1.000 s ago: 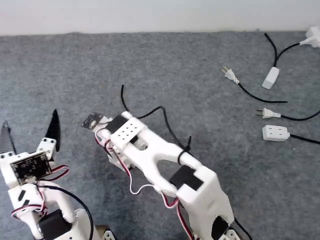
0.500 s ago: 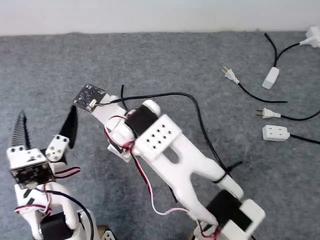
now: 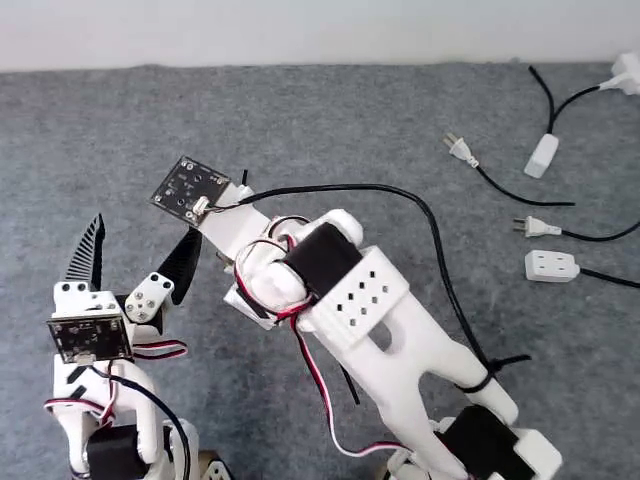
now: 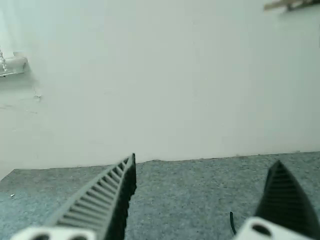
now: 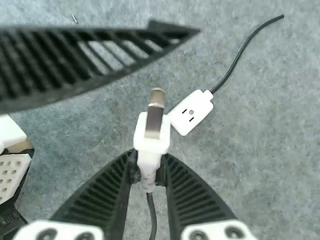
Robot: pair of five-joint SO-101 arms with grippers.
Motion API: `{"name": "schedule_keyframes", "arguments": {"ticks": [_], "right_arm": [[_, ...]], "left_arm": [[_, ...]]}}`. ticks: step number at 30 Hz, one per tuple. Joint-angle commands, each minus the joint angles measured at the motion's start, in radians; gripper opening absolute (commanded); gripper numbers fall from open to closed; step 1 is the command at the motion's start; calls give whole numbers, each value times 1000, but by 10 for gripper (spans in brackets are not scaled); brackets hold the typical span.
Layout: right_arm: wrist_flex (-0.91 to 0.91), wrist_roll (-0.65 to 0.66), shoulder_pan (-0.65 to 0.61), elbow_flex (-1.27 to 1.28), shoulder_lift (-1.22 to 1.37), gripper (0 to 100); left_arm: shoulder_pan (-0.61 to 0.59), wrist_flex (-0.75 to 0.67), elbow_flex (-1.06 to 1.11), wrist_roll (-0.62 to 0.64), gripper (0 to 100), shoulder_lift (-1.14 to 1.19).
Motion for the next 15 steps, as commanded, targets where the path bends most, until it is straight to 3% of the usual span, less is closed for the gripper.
{"name": "schedule_keyframes", "arguments": {"ticks": [1, 5, 9, 15], "right_arm": [[-1, 15, -28, -63, -53, 8], [-1, 11, -27, -91, -39, 8], [7, 11, -25, -135, -15, 8], [8, 11, -24, -143, 33, 8]], "left_arm": [[6, 14, -19, 11, 397, -12], [15, 34, -21, 12, 397, -12], [100, 83, -31, 8, 397, -12], [120, 181, -163, 8, 397, -12]]}}
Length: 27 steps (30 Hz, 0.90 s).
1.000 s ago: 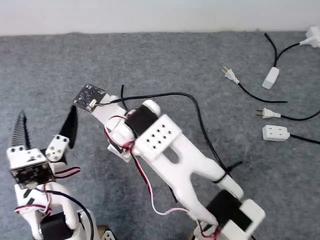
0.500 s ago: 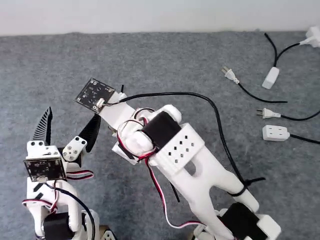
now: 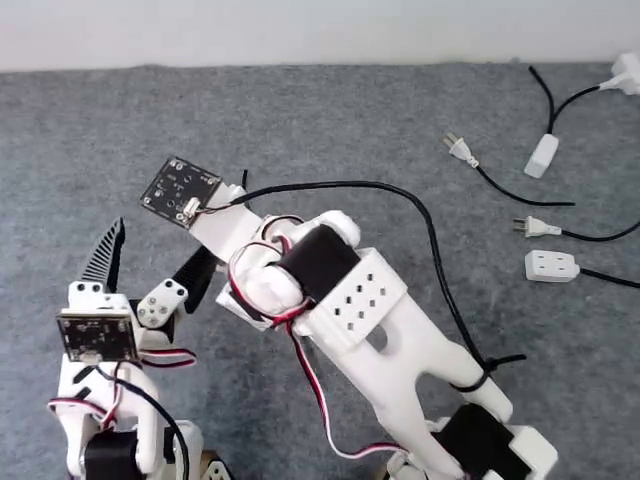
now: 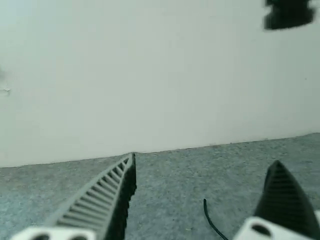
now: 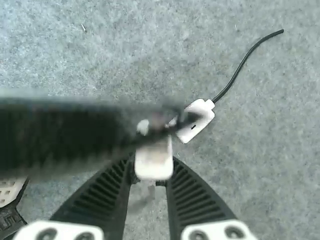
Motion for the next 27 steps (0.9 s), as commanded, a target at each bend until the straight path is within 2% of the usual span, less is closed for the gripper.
{"name": "schedule_keyframes", "arguments": {"ticks": [1, 6, 18, 27], "right_arm": [[-2, 8, -5, -81, 5, 8], [-8, 8, -5, -81, 7, 8], [38, 5, -7, -84, 5, 8], [122, 5, -7, -181, 4, 8]], "left_arm": [[23, 84, -128, 2, 397, -12], [23, 147, -183, 3, 397, -12], [17, 92, -84, -35, 397, -12], [15, 91, -51, -38, 397, -12]]}}
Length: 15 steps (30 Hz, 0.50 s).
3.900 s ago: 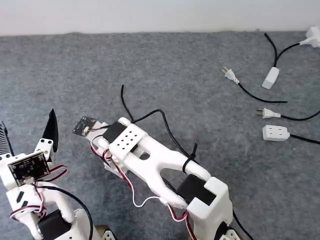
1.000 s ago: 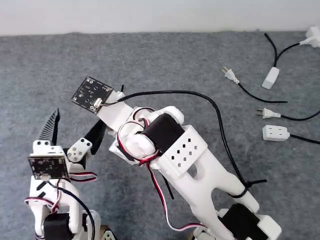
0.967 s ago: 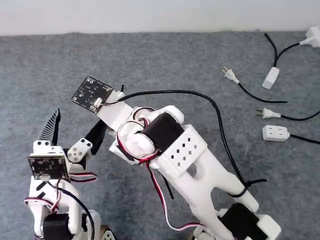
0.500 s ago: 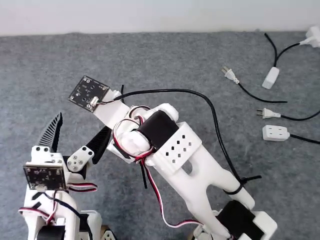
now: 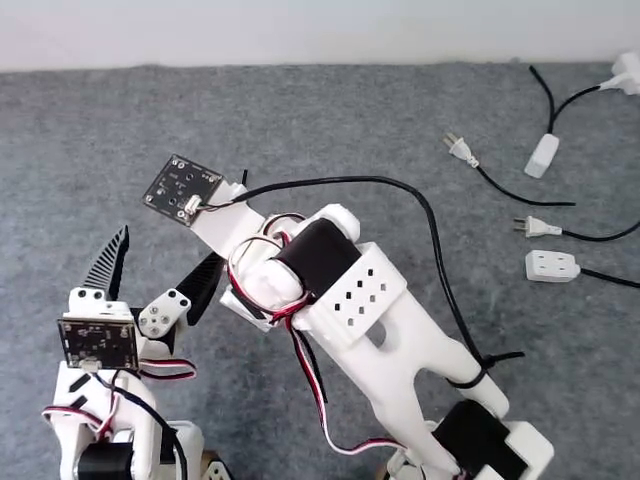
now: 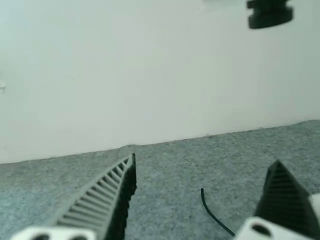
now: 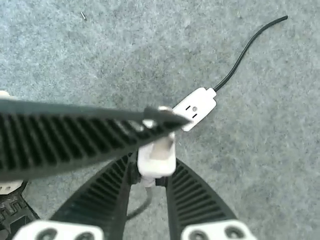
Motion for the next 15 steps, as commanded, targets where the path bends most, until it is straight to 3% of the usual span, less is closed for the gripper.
{"name": "schedule_keyframes", "arguments": {"ticks": [1, 15], "right_arm": [[33, 6, -8, -117, -12, 8], [82, 8, -7, -229, -51, 8]], "left_arm": [[0, -28, 25, -20, 397, -12], [0, -28, 88, -48, 397, -12]]}}
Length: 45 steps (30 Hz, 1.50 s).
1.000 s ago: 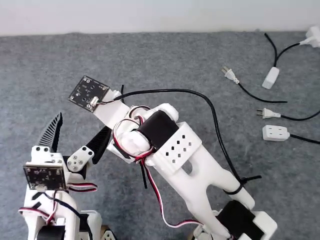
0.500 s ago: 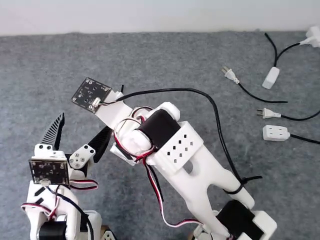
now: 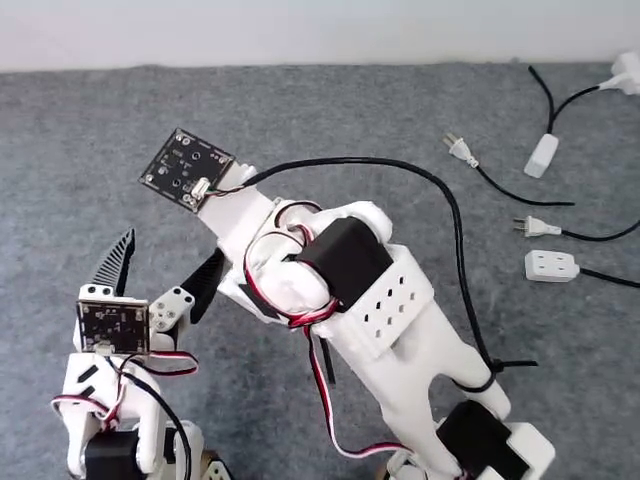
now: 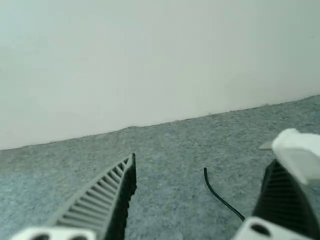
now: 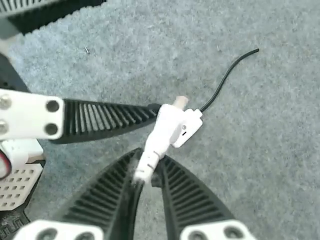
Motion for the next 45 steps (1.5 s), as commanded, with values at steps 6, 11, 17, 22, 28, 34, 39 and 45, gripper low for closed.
{"name": "schedule_keyframes", "arguments": {"ticks": [6, 11, 17, 22, 28, 34, 39, 45], "right_arm": [[33, 9, -7, -51, -67, 8], [25, 12, -7, -8, -65, 8], [21, 14, 7, 32, -65, 8], [18, 14, 62, 37, -65, 8], [15, 15, 73, 51, -64, 8], [-90, 15, 74, 213, -64, 8], [-157, 17, 74, 318, -71, 8], [-174, 28, 74, 362, -39, 8]], "left_arm": [[-2, -37, 15, -9, 397, -11], [-87, -69, 13, -8, 397, -11], [-138, -91, 15, -5, 397, -11], [-138, -92, 15, -8, 397, -11], [-140, -92, 15, -8, 397, -11], [-140, -92, 15, -8, 397, -11], [-140, -94, 24, -8, 397, -11], [-192, -176, 74, -3, 397, -11]]}}
